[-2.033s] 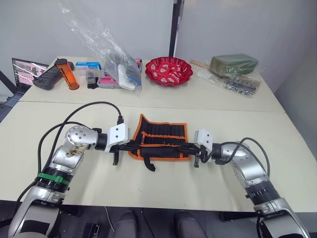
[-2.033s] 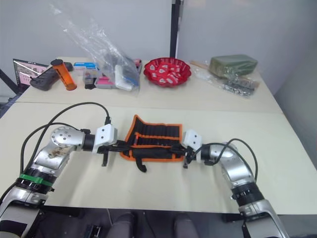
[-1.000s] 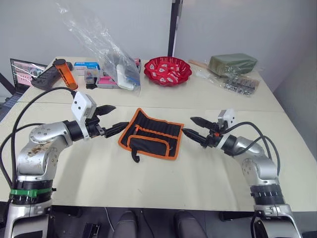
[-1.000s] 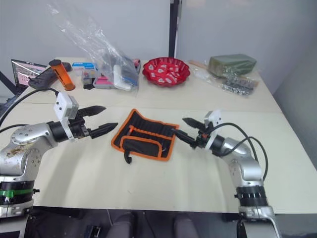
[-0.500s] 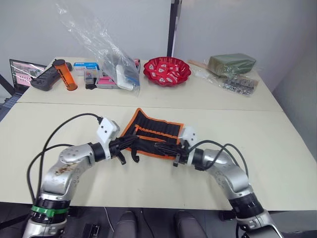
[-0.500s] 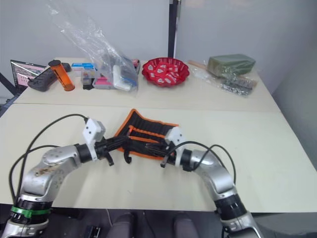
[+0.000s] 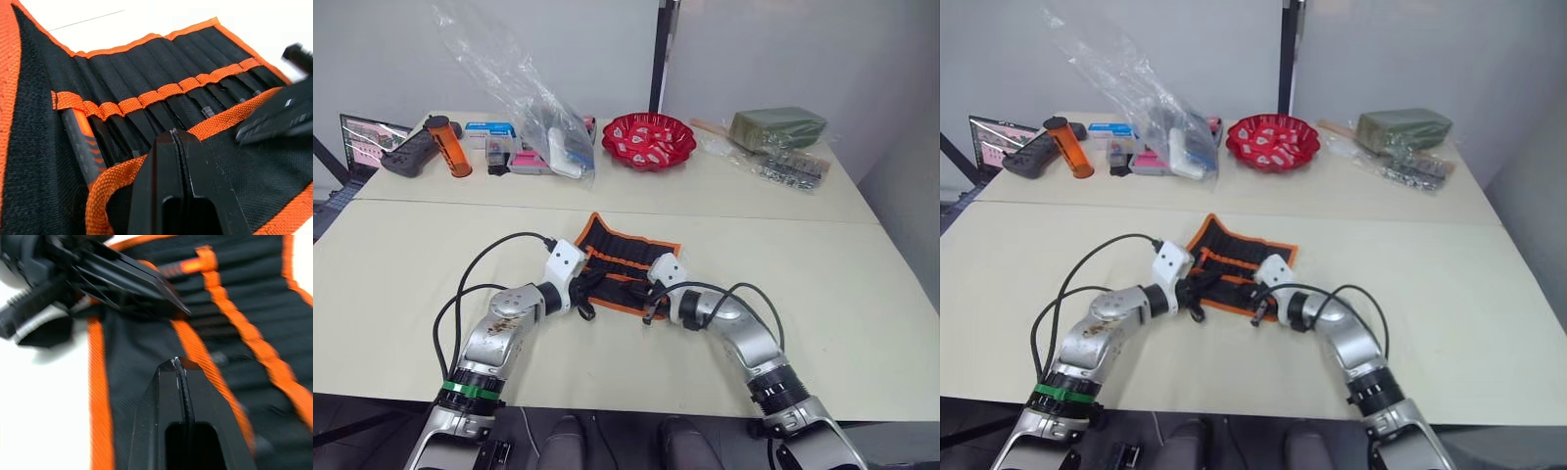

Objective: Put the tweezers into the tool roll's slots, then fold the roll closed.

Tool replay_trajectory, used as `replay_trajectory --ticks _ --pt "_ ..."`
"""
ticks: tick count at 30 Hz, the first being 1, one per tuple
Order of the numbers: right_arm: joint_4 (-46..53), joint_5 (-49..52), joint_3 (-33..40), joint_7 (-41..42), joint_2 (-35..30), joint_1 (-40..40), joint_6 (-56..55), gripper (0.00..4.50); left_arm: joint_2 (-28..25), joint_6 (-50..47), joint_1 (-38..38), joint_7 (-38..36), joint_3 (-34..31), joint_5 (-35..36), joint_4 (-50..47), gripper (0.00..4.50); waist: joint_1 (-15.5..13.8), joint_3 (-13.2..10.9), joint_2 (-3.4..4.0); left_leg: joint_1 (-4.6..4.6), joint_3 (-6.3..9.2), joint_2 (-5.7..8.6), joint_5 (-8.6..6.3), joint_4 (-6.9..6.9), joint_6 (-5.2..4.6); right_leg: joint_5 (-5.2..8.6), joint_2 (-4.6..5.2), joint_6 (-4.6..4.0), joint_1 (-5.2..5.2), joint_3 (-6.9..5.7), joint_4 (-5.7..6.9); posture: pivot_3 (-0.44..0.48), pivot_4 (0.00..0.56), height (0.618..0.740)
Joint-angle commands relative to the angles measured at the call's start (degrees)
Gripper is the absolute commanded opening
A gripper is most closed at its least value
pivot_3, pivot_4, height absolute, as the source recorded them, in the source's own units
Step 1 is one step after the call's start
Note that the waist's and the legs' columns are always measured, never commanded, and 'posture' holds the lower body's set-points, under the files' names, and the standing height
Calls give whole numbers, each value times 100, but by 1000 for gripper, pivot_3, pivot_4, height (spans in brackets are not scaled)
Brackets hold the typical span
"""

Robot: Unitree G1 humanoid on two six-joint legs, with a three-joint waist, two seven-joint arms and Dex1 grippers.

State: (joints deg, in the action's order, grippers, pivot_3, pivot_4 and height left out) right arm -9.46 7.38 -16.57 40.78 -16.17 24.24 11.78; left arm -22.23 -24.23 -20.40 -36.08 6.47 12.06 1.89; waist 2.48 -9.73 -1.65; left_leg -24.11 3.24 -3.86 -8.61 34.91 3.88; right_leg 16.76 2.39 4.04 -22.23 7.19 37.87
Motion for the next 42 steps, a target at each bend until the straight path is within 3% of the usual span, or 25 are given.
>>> replay_trajectory --ticks 1,7,14,21,29,35,40,42 --pt "-163 -257 129 -113 -248 -127 36 18 -265 -208 93 194 -73 -312 416 31 9 6 -2 6 0 0 0 1 0 0 0 0 5 0 0 0 150 729" --pt "-144 -239 165 -77 -381 -148 89 18 -617 54 54 -131 -233 -194 552 31 31 30 10 36 -3 0 0 -1 0 -2 0 -4 22 4 2 0 150 729" --pt "443 248 508 63 -308 -74 49 18 -619 -454 -356 -337 -1057 938 -430 31 32 23 5 17 -4 -1 1 0 0 -3 0 -5 2 5 7 0 150 729" --pt "1220 862 802 503 -355 100 318 18 -923 -849 -310 -503 -1197 1234 -1090 31 14 16 5 -21 -1 -1 1 -14 1 -4 0 1 -14 2 -24 0 150 729" --pt "733 369 151 445 8 240 235 18 -652 -748 -41 -333 -493 783 -1127 31 17 14 4 -20 -1 -1 1 -14 1 -4 0 1 -16 1 -25 0 150 729" --pt "293 -271 -219 269 -54 -83 -122 18 -169 -345 17 -82 -211 366 -97 31 -6 12 1 -25 -1 0 1 -9 1 -4 1 1 -19 1 -27 0 150 729" --pt "265 -494 -241 180 -302 -393 79 18 -351 137 61 -99 63 -147 442 31 2 17 1 -4 -1 0 1 -10 1 -5 1 0 -1 1 -25 0 150 729" --pt "283 -515 -189 132 -412 -518 141 18 -344 -10 131 -168 -42 17 514 31 8 27 2 12 -2 0 1 -9 1 -5 1 -1 11 1 -25 0 150 729"
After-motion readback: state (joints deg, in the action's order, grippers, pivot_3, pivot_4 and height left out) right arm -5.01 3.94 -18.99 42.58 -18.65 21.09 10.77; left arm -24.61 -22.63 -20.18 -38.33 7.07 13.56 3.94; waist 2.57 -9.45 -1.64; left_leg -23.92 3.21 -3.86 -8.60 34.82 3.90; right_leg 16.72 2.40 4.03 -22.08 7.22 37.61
